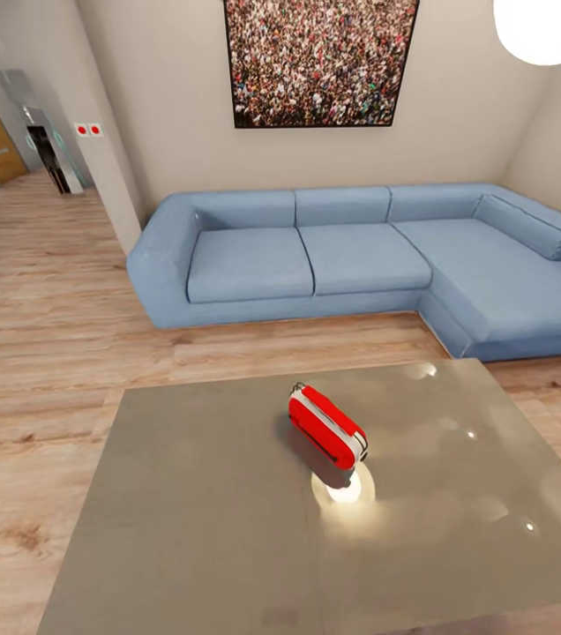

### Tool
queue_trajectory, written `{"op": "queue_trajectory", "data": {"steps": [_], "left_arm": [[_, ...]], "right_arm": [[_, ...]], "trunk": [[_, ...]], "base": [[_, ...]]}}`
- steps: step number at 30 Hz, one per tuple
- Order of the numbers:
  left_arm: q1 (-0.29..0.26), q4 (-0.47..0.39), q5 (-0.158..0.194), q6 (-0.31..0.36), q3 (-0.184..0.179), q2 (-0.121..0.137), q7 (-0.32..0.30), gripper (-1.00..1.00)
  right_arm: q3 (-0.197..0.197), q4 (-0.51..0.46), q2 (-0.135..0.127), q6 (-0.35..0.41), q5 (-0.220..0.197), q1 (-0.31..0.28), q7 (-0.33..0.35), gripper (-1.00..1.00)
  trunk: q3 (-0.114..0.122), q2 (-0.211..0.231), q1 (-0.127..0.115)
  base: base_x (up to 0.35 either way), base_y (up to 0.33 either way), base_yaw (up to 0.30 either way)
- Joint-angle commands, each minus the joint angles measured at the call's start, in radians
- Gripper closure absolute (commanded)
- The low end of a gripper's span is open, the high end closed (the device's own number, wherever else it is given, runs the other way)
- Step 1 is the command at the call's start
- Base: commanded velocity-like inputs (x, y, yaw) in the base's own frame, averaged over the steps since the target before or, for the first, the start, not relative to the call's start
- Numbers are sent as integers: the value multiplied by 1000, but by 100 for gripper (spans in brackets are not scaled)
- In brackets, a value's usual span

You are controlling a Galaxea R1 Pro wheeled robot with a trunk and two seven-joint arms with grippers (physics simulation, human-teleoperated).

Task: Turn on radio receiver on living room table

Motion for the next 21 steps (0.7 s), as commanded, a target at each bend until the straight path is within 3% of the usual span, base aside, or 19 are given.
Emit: {"op": "queue_trajectory", "data": {"steps": [1, 8, 21], "left_arm": [[0, 0, 0, 0, 0, 0, 3, 100], [2, 0, 2, -26, 0, 0, 43, 100], [2, 0, 3, -53, 0, 0, 46, 100]], "right_arm": [[0, 3, 3, -1, 0, 0, -6, -100], [1, 14, 48, -6, 5, 0, -90, -100], [2, 15, 52, -19, 1, 0, -97, -100]], "trunk": [[2, 0, 0], [13, 0, 0], [34, 0, 0]], "base": [[0, 0, 0], [0, 0, 0], [0, 0, 0]]}}
